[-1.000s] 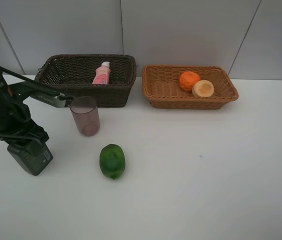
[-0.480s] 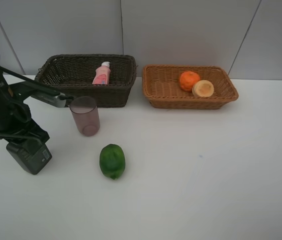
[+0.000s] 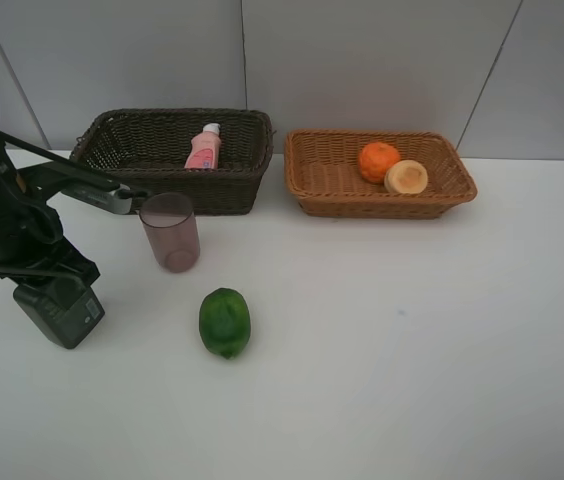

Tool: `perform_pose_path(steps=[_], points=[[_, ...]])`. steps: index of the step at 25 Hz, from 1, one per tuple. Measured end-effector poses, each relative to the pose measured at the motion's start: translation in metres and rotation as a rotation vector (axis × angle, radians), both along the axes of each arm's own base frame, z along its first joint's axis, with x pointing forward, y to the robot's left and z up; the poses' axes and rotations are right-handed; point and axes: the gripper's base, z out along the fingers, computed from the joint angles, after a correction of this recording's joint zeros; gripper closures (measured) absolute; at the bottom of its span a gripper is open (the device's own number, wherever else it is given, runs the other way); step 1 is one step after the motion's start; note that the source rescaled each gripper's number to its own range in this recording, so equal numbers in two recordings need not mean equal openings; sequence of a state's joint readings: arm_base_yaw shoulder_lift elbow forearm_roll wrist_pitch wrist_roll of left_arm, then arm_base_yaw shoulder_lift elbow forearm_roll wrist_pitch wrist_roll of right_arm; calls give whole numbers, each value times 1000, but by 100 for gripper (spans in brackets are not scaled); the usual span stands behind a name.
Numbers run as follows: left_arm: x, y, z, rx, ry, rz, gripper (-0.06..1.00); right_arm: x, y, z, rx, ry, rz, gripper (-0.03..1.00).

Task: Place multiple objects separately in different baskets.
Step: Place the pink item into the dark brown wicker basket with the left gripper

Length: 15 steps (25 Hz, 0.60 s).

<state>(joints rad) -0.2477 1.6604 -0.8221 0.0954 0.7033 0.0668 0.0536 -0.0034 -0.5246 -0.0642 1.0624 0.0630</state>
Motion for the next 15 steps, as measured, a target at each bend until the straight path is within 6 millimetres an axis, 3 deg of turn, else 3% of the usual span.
perform_pose_path(steps=[6, 15], points=[[-2, 0, 10, -11, -8, 11, 46, 0, 0, 0, 0, 0, 0, 26], [7, -2, 70, -34, -114, 21, 46, 0, 0, 0, 0, 0, 0, 26]])
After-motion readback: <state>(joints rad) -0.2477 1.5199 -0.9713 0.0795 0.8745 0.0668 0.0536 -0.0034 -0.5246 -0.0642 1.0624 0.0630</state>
